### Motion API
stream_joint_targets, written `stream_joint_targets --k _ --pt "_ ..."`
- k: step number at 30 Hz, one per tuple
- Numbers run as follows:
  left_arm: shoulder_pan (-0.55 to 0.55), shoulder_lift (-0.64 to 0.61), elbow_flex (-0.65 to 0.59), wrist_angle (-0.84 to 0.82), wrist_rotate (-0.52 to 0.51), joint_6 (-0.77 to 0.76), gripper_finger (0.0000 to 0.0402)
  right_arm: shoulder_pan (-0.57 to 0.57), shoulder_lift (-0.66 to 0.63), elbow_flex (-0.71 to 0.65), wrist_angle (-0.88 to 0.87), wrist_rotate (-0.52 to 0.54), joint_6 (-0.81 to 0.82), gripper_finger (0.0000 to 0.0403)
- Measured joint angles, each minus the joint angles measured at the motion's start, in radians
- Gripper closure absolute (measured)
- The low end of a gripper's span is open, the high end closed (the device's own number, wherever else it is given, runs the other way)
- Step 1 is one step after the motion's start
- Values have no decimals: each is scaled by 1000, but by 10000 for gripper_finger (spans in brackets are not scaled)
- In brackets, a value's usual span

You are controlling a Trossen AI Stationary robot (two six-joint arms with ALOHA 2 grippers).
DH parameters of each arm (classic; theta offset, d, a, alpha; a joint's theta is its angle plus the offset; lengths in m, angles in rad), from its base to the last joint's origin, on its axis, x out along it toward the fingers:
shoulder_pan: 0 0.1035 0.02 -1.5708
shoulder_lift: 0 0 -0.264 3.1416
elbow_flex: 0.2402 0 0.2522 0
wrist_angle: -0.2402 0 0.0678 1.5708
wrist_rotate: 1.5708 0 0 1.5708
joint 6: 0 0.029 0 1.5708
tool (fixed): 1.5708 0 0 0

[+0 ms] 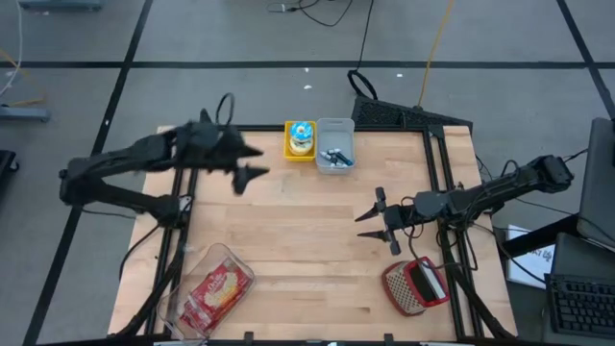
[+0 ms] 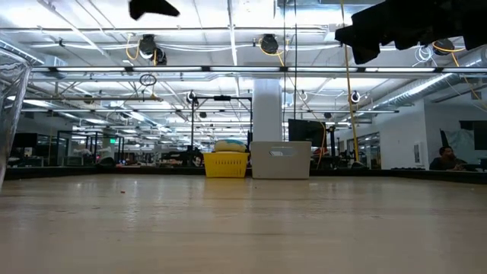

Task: Pick & Place Food Item
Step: Return to Home Position

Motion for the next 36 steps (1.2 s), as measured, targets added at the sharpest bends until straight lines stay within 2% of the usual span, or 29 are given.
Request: stream_joint_targets --k 3,6,9,12,15,19,27,33,34,36 --pt "-167 -99 -106 38 -188 -28 117 0 -44 -1 -8 0 63 232" --pt "-324 -218 -295 187 -398 -59 116 0 -141 -1 -32 0 66 232" --pt "-447 -323 -516 336 -473 -28 116 0 -262 0 -160 0 15 232" --pt "-512 -430 -703 483 -528 -45 116 0 -378 0 -322 4 28 232" --pt "-551 -543 -836 541 -526 -20 117 0 -466 -1 -427 42 52 232" --pt "-553 -690 -968 538 -529 -12 117 0 -568 -45 -456 58 -4 232" --pt "-519 -952 -1129 545 -409 35 117 0 -735 -228 -328 56 25 232" --pt "-516 -1008 -1180 686 -317 191 117 0 -807 -389 -147 54 83 232" --pt "-516 -1011 -1182 691 -310 210 117 0 -813 -416 -86 54 94 232" --pt "-516 -1011 -1182 696 -313 224 117 -1 -822 -423 -70 54 120 232"
